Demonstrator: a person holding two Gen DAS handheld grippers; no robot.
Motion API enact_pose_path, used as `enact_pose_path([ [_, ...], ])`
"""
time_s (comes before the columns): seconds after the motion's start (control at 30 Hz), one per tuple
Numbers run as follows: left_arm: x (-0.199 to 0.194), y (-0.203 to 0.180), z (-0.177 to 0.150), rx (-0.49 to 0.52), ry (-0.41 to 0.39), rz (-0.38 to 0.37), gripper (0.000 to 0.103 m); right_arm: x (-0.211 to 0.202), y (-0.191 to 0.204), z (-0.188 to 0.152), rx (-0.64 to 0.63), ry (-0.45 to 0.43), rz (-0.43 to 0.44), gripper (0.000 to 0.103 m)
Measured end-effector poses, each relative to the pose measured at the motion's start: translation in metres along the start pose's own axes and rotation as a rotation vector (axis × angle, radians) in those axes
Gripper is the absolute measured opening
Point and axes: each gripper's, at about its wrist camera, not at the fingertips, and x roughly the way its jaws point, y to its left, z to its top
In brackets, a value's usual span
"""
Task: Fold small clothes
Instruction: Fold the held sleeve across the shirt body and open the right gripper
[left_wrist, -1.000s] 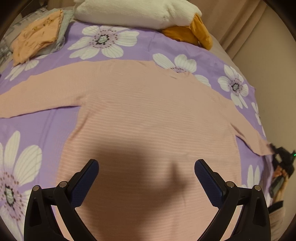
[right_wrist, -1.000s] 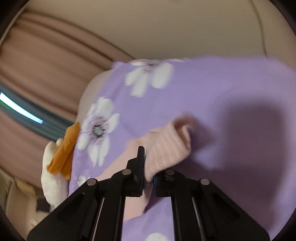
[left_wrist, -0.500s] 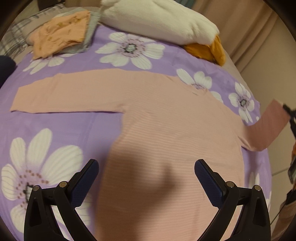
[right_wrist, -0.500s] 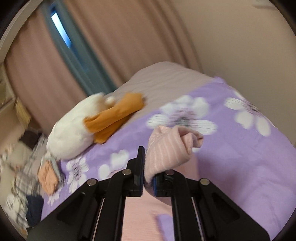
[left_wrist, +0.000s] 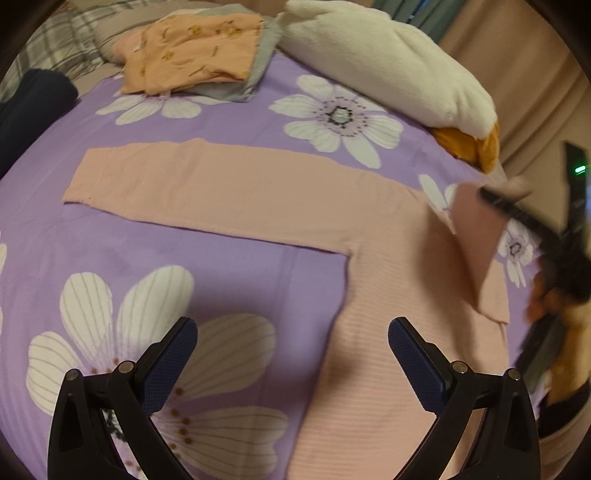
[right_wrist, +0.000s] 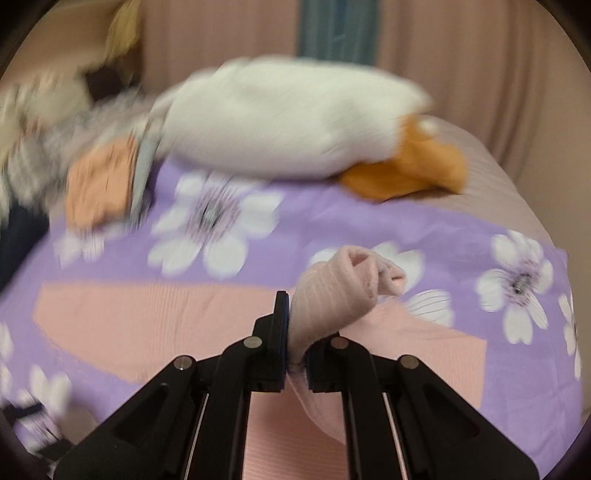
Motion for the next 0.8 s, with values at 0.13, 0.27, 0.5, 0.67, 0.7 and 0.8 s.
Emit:
enact_pose_path([
  [0.13, 0.003, 0.008, 0.003, -0.014, 0.001, -0.005, 0.102, 0.044, 0.052, -0.03, -0.143, 0.096, -0.016, 0.009],
  [0.27, 0.005, 0.007, 0.008, -0.029, -0.005, -0.019, 0.102, 0.058, 0.082, -0.051, -0.262, 0.165, 0.021, 0.049],
  [0.5, 0.009, -0.019, 0.029, -0.022, -0.019, -0.137, 0.102, -0.005, 0.02, -0.052, -0.081, 0.069, 0.354, 0.074],
  [0.67, 0.023, -0.059, 0.05, 0.005, -0.018, -0.301, 0.102, -0.019, -0.072, -0.074, 0.162, 0.047, 0.311, 0.066],
  [0.7, 0.029, -0.065, 0.053, 0.005, -0.015, -0.319, 0.102, -0.018, -0.086, -0.081, 0.197, 0.058, 0.294, 0.056],
  [0.8, 0.048, -0.088, 0.065, 0.012, -0.009, -0.368, 0.102, -0.007, -0.122, -0.103, 0.318, 0.09, 0.282, 0.045],
])
